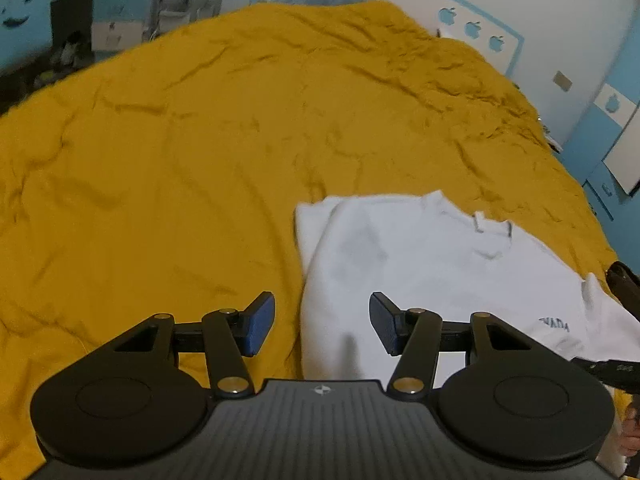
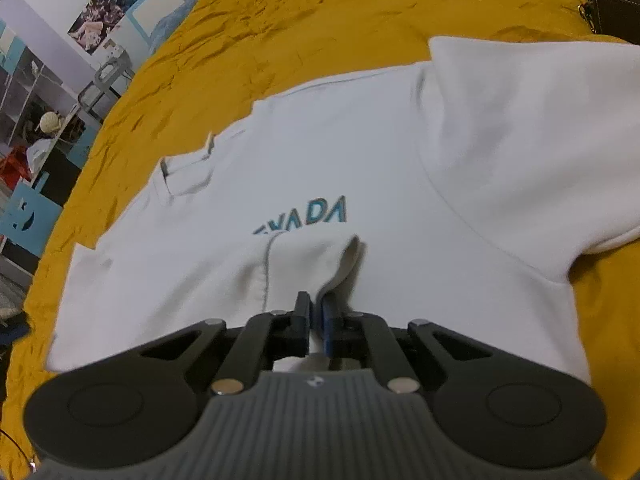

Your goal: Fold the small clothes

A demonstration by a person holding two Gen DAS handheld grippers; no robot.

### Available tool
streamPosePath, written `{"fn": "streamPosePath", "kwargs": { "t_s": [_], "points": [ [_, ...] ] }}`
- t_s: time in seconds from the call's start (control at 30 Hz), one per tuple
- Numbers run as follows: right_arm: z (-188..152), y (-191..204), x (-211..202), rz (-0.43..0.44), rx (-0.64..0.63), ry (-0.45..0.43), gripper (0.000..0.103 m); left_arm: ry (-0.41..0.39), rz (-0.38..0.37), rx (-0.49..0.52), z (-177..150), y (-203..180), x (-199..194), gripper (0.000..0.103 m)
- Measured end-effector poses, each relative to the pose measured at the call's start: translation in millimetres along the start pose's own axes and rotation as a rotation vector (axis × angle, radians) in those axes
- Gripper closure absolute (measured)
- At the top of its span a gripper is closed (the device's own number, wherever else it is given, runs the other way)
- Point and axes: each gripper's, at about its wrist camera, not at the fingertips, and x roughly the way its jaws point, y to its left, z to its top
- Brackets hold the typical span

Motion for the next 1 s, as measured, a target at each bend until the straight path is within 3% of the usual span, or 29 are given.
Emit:
{"fn": "streamPosePath", "kwargs": {
  "t_s": [0.27, 0.37, 0.5, 0.57, 0.73, 0.93, 1.0],
  "points": [
    [31.3, 52.1, -49.1, 0.007, -0.169, -0.108, 0.103, -0.006, -0.003, -0.069, -11.2, 19.0, 11.8, 0.039],
    [54.6, 69.7, -77.9, 0.053, -0.200, -0.179, 0.103, -0.012, -0.015, -0.065, -11.4, 19.0, 12.5, 0.039],
    [77.4, 71.8, -107.0, 0.038, -0.219, -0.276, 0.103, -0.018, -0.021, -0.051, -12.0, 15.9, 12.4, 0.039],
    [82.9, 55.3, -101.7, 0.009, -0.192, -0.266, 0.103, -0.011, -0.029, -0.062, -12.6, 14.9, 15.3, 0.039],
    [71.5, -6.0, -33.4, -0.125, -0.062, -0.074, 0.103, 0.016, -0.071, -0.115, -14.9, 9.5, 27.6, 0.039],
    [62.1, -34.8, -11.5, -0.099, -0.005, -0.078, 0.101, 0.052, -0.081, -0.200, -16.3, 4.9, 57.4, 0.039],
    [58.8, -40.8, -13.1, -0.099, -0.003, -0.088, 0.095, 0.080, -0.083, -0.222, -20.0, 3.4, 69.5, 0.059]
  ]
}}
